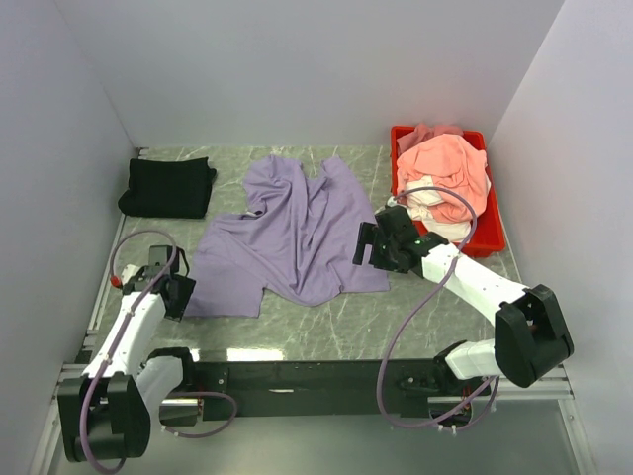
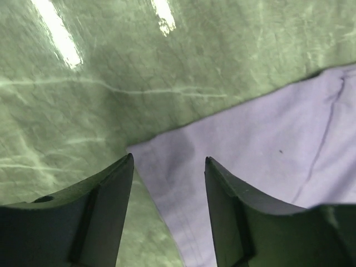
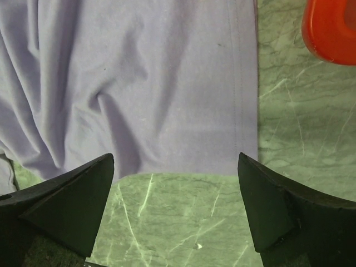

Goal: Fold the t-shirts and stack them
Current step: Flatten the tshirt out

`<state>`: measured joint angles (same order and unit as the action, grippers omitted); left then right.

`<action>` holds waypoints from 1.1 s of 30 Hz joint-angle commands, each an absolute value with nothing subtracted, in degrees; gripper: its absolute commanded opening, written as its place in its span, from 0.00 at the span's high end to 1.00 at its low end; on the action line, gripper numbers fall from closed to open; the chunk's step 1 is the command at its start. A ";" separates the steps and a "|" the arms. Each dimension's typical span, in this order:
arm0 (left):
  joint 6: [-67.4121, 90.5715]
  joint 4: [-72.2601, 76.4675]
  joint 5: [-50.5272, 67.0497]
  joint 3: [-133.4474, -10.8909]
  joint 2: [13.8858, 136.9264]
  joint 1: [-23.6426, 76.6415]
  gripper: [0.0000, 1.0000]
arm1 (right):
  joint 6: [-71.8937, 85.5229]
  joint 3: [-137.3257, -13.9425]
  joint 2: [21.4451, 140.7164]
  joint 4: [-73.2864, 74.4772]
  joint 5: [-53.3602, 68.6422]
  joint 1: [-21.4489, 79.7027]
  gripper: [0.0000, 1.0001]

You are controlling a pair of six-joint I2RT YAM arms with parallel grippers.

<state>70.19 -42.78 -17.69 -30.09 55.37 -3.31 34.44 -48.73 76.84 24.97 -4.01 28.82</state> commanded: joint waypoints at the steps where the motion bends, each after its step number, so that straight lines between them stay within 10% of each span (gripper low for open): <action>1: 73.21 -45.18 -14.69 -28.04 53.53 -3.43 0.41 | 32.35 -48.16 75.14 23.82 -2.38 27.69 0.02; 16: 71.46 -39.82 -15.38 -29.70 65.64 -3.51 0.51 | 31.55 -46.85 75.41 21.71 0.88 25.05 0.02; 27: 68.47 -36.47 -15.64 -30.40 68.11 -3.52 0.99 | 31.64 -45.27 73.48 22.76 -1.31 24.61 0.02; 33: 65.83 -35.77 -15.82 -31.20 65.84 -3.52 0.99 | 31.99 -43.24 70.93 24.96 -3.25 24.61 0.02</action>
<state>67.88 -37.23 -15.75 -31.11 66.63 -3.31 32.05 -44.23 73.91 23.90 -1.02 25.10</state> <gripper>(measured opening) 0.023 0.978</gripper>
